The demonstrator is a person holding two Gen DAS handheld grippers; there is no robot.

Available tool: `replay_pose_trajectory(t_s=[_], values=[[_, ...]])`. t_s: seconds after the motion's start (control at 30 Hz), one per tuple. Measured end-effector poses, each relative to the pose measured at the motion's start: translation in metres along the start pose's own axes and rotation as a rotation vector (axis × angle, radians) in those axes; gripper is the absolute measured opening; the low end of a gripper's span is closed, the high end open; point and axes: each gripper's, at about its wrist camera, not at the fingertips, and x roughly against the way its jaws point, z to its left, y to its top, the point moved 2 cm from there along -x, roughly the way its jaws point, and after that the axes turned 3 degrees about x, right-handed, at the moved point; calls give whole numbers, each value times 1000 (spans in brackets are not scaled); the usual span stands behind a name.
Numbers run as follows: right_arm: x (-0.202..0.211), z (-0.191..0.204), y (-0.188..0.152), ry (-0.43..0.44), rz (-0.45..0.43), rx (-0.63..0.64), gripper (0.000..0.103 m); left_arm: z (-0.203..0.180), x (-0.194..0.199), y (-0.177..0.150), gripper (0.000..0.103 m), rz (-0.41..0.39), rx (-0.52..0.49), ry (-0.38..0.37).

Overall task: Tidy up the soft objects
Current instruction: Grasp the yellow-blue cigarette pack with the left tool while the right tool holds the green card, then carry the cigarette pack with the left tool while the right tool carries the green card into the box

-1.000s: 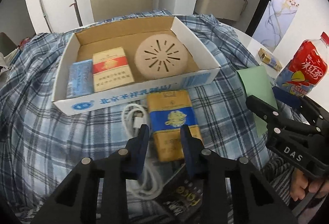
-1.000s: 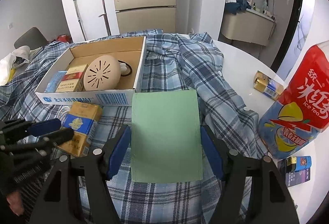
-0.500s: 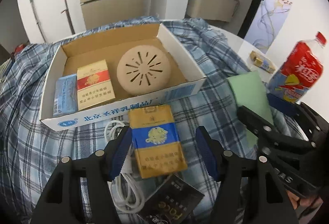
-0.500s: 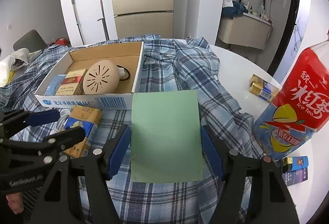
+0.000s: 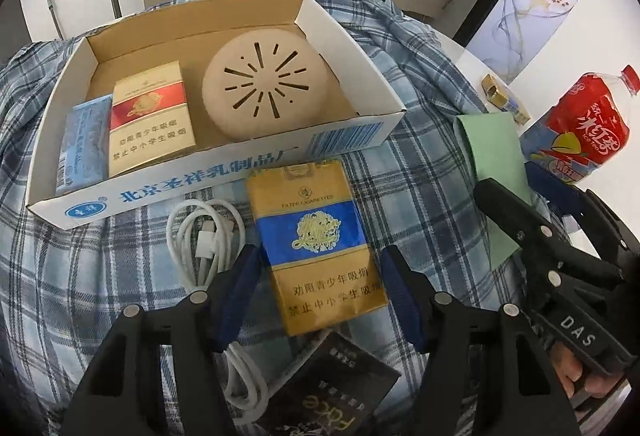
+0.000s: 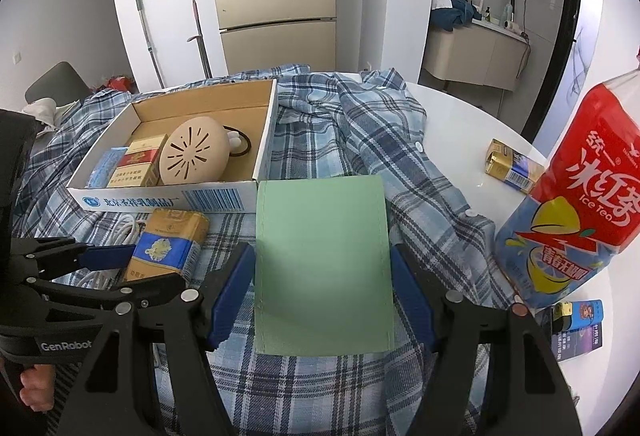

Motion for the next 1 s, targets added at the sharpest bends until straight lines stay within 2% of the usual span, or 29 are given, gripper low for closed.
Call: replay_pose_trajectory(t_s=[0.2,0.37,0.5,0.7,0.8,1.0], values=[[2,-1,0,-10,-6,-5,69,-7,-6,8,66,-44,-66,103],[2,0,0,-8,-4,-2,68,-8,-12,10,65,-48,-87,131],[2,-1,0,-6,-4,-2,68,-10,-6,7,57,-87,-112,111],[2,-1,0,0,-6,-1,69,-6,29,-1,56,-177,-109,119],[4,1,1,9,-20,6,69,0,52,-6,56,-175,-62,44],[28,11,9,9,-119,49,69,-3,116,1,56,-351,-116,107]])
